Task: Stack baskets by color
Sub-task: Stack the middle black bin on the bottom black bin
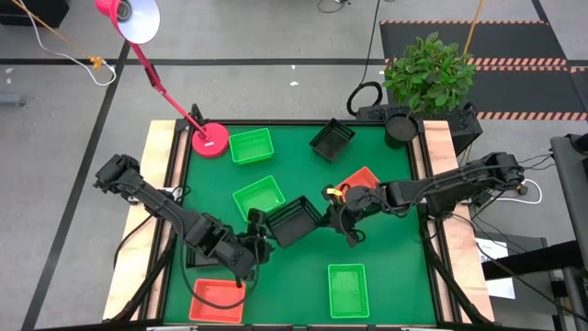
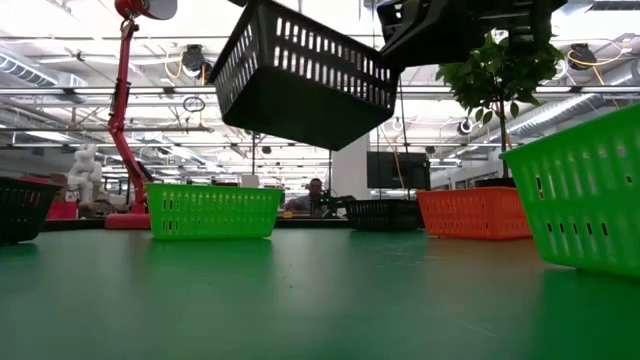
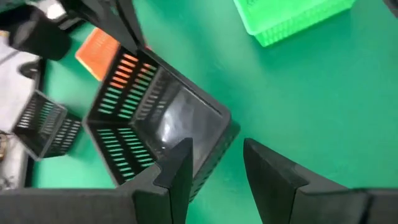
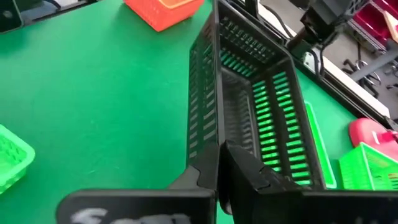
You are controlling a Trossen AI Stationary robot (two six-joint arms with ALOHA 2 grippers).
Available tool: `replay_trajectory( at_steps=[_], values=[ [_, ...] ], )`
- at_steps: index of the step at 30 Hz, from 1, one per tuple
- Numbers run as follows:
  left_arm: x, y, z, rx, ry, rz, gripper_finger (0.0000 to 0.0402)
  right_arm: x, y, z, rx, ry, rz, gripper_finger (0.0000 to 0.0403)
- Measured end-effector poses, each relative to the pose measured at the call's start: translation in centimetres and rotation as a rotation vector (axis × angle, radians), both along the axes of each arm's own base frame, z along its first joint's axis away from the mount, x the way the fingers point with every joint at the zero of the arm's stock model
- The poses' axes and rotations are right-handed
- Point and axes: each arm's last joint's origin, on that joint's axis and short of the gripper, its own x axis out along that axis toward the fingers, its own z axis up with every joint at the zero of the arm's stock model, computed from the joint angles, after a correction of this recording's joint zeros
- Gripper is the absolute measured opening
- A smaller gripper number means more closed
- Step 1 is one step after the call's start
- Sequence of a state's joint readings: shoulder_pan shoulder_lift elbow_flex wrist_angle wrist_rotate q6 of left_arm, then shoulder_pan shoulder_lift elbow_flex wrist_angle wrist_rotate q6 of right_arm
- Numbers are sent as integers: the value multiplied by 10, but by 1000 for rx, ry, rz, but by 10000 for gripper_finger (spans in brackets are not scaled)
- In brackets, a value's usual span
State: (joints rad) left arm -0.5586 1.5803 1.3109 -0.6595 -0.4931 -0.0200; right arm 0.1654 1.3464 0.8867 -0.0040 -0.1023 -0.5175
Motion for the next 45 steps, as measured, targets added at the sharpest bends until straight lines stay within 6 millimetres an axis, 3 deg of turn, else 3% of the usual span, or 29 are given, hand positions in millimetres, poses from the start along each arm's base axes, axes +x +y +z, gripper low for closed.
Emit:
replay_trajectory(
  at_steps=[12, 22, 25, 32, 36, 40, 45],
  values=[
    [10, 5, -12, 69, 44, -28, 140, 0, 1, 0, 6, -2, 37, 6],
    [11, 4, -13, 40, 78, -95, 11, 0, 1, 0, 3, -3, 39, 7],
    [12, 6, -12, 20, 67, -73, 22, 0, 1, 0, 2, -2, 39, 7],
    [14, 7, -11, -35, 45, -15, 131, 0, 1, 0, 3, -8, 38, 7],
    [13, 7, -12, -22, 52, -24, 160, 0, 1, 1, 3, -14, 38, 7],
    [13, 7, -12, 5, 56, -52, 144, 0, 1, 1, 4, -16, 38, 7],
    [13, 9, -12, 23, 71, -58, 74, 0, 1, 1, 4, -17, 39, 7]
  ],
)
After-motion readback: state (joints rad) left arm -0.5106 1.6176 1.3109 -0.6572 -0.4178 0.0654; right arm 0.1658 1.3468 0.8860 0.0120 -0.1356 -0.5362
